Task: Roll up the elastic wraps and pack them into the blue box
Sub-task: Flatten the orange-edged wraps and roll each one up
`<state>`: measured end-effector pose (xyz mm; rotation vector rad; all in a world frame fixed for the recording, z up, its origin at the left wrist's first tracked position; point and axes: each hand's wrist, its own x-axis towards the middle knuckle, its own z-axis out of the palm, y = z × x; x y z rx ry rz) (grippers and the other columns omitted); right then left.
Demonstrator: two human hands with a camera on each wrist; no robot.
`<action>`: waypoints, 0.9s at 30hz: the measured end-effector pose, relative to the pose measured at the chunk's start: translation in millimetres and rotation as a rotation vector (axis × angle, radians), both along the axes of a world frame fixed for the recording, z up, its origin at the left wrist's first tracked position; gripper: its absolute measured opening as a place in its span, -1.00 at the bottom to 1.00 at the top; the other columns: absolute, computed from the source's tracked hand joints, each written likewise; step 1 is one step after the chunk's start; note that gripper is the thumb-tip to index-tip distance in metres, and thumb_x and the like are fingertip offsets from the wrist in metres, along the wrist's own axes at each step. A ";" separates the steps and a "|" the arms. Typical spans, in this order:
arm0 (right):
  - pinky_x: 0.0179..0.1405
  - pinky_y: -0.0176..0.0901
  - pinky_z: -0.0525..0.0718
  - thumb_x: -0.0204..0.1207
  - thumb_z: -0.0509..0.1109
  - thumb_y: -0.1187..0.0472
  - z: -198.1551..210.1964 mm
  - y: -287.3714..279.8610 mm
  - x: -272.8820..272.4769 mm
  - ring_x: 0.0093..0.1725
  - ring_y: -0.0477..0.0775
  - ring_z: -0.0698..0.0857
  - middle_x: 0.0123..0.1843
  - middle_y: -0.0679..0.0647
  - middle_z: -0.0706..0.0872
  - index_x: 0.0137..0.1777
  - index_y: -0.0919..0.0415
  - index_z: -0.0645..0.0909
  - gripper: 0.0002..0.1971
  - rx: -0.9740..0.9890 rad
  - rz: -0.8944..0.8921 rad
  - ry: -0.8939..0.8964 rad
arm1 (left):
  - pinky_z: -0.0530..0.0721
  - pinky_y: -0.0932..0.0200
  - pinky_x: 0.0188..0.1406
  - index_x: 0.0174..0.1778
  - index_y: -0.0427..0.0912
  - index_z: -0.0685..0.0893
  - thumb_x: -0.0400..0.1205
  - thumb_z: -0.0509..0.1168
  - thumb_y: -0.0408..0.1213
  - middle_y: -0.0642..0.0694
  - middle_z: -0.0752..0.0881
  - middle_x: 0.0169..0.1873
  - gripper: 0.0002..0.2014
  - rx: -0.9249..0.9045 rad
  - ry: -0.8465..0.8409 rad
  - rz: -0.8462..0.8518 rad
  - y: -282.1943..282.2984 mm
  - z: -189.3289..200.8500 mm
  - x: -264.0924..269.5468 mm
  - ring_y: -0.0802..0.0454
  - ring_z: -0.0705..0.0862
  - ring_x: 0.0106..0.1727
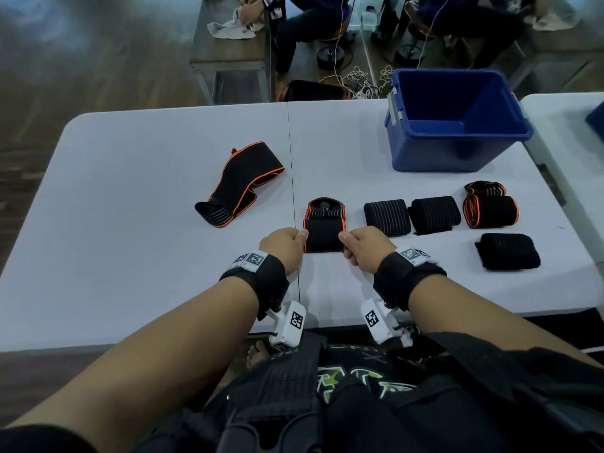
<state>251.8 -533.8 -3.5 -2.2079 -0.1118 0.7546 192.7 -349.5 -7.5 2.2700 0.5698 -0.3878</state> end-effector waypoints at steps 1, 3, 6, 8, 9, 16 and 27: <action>-0.15 0.11 0.67 0.73 0.20 -0.01 0.3 0.9 -0.3 -0.36 0.14 0.61 -0.34 0.20 0.70 -0.33 0.29 0.64 -0.52 -0.010 0.007 -0.005 | 0.55 0.01 -0.13 -0.37 -0.05 0.49 0.81 0.02 0.03 -0.05 0.59 -0.39 -0.55 0.001 -0.001 0.004 -0.9 1.1 -0.7 -0.17 0.64 -0.18; -0.01 0.18 0.70 0.75 0.16 -0.01 1.9 1.3 -1.3 -0.34 0.17 0.61 -0.34 0.20 0.70 -0.34 0.27 0.63 -0.50 -0.035 0.031 -0.017 | 0.47 0.05 -0.22 -0.39 -0.06 0.47 0.81 0.02 0.03 -0.05 0.57 -0.42 -0.53 -0.012 -0.006 0.006 -0.4 2.6 -2.5 -0.13 0.59 -0.25; -0.04 0.09 0.66 0.77 0.10 -0.02 6.0 1.5 -5.6 -0.31 0.19 0.61 -0.31 0.22 0.69 -0.35 0.26 0.59 -0.47 -0.109 0.101 -0.048 | 0.40 0.08 -0.32 -0.42 -0.09 0.46 0.81 0.07 0.01 -0.05 0.53 -0.45 -0.53 -0.035 -0.011 0.014 2.4 7.0 -5.7 -0.11 0.55 -0.30; -0.16 -0.02 0.58 0.76 0.12 -0.04 9.1 1.7 -7.4 -0.30 0.17 0.59 -0.31 0.21 0.64 -0.32 0.27 0.57 -0.49 -0.153 0.121 -0.062 | 0.45 0.10 -0.28 -0.35 -0.08 0.56 0.77 0.17 -0.01 -0.01 0.59 -0.43 -0.61 -0.016 -0.034 0.015 5.1 8.7 -7.5 -0.08 0.60 -0.25; -0.22 -0.05 0.54 0.75 0.15 -0.05 9.5 2.0 -8.0 -0.30 0.16 0.58 -0.32 0.19 0.62 -0.30 0.27 0.57 -0.51 -0.164 0.117 -0.063 | 0.50 0.13 -0.22 -0.24 -0.03 0.64 0.74 0.25 -0.04 0.02 0.64 -0.37 -0.73 -0.019 -0.065 0.044 6.9 9.3 -8.3 -0.04 0.65 -0.21; 0.06 0.21 0.80 0.56 0.45 0.17 -0.1 3.1 -16.6 -0.02 0.10 0.78 -0.01 -0.02 0.70 0.36 0.09 0.52 -0.62 0.061 -0.137 -0.057 | 0.66 0.30 0.06 0.26 -0.02 0.77 0.64 0.39 -0.27 0.06 0.82 -0.02 -0.73 -0.192 -0.199 0.126 4.3 16.5 -10.5 0.24 0.73 -0.08; -0.02 0.09 0.78 0.57 0.40 0.04 10.6 -7.1 -24.9 -0.19 -0.01 0.72 -0.11 -0.05 0.75 0.16 0.01 0.71 -0.78 0.071 0.020 -0.116 | 0.66 0.19 0.03 -0.15 -0.05 0.81 0.55 0.48 -0.21 0.02 0.81 -0.12 -0.98 -0.022 -0.123 -0.080 8.9 24.4 -9.9 0.04 0.75 -0.03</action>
